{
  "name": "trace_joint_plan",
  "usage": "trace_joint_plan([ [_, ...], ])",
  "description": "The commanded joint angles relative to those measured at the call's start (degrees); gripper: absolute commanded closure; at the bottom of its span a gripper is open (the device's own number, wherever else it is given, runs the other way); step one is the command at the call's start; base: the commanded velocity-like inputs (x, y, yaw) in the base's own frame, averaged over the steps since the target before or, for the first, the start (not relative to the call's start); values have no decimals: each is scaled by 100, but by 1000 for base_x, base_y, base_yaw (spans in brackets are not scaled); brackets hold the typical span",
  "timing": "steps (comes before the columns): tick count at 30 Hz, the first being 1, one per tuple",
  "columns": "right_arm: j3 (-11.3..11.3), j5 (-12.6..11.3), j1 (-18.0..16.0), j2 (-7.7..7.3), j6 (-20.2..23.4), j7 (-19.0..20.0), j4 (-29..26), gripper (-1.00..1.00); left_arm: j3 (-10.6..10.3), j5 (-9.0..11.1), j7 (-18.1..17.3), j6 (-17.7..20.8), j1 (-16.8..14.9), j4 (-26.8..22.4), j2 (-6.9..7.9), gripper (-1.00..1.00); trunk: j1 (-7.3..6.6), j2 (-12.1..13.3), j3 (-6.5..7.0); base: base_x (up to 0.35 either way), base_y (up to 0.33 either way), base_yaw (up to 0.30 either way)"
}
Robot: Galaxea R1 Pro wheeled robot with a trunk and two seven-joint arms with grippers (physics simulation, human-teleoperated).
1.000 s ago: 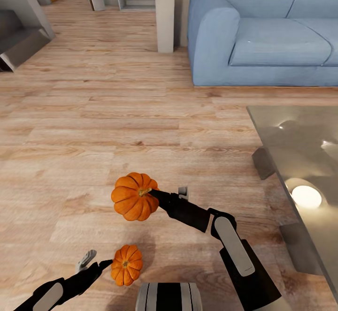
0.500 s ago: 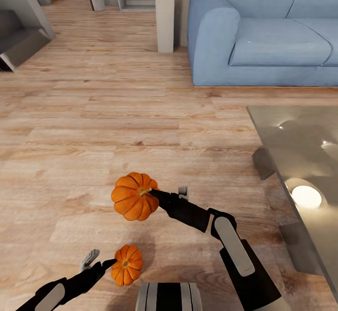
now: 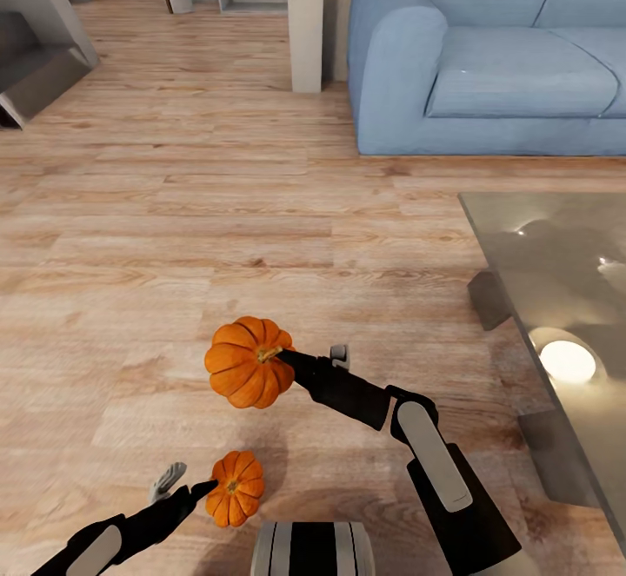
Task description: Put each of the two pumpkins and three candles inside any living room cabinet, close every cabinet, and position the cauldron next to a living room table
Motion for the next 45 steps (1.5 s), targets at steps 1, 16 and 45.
trace_joint_plan([
  [1,-6,5,-2,2,22,15,0,100,-24,50,-3,27,-3,-1,5,-100,2,-3,-26,0,0,0],
  [16,-6,5,-2,2,21,19,-2,100,-23,40,-7,23,-3,-2,5,-100,20,-12,-181,0,0,0],
  [45,-5,5,-2,2,21,19,-19,100,-31,31,-3,-70,-3,-1,2,-100,22,-13,-203,6,-3,0],
])
